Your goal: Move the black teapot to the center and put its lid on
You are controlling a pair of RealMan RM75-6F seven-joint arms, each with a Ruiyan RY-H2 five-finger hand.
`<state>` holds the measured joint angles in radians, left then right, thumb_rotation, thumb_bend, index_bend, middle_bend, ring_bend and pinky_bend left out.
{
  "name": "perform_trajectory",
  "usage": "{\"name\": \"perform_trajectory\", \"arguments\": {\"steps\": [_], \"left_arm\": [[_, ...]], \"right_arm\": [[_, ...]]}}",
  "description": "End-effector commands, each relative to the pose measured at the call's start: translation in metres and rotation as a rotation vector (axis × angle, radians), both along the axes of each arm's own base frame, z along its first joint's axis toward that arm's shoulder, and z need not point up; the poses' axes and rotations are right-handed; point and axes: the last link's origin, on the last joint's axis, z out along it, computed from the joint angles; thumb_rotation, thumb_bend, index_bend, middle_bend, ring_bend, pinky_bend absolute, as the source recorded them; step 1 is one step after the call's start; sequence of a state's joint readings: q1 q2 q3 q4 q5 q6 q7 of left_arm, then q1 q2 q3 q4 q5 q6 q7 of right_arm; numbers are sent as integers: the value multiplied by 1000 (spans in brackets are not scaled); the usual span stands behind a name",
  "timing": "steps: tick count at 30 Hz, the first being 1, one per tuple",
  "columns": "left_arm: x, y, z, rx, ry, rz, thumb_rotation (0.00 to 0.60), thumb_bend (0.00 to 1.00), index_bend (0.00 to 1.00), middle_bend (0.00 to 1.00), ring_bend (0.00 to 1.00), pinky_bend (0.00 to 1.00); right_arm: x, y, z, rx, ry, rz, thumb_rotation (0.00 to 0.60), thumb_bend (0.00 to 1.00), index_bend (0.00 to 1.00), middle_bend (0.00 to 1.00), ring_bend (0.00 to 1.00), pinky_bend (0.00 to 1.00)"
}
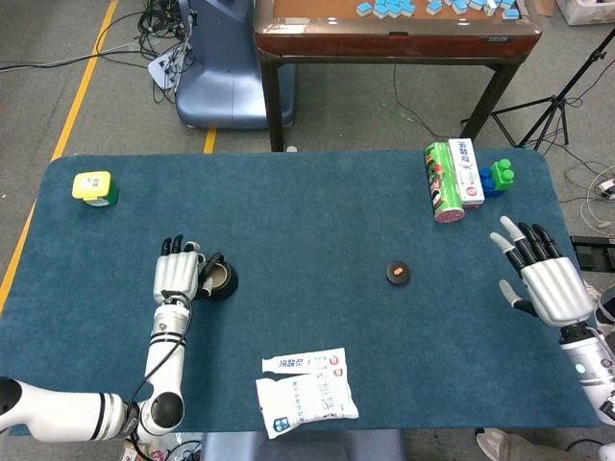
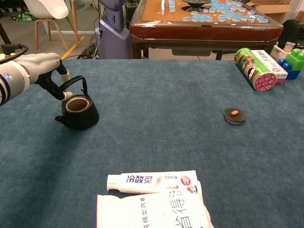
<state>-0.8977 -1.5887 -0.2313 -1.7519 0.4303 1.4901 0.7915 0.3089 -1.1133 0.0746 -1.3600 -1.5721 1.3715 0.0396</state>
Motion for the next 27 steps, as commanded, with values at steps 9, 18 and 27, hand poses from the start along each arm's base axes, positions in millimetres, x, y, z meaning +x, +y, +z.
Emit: {"name": "perform_trajectory", "arguments": {"steps": [9,18,27], "left_arm": [[12,-21,-5,31,-41,-41,600,361,700,230,0,0],[20,-32,-7,11,-109,-62,600,362,694,234,0,0],[34,-48,-14,-12,-128,-85,600,362,693,236,0,0]], "right_arm": [[-5,4,-2,3,-6,-1,600,407,98,0,0,0],[-5,4,-2,3,-8,-1,600,407,98,0,0,0],[-1,9,-2,1,-14,12,600,407,98,0,0,0]]}}
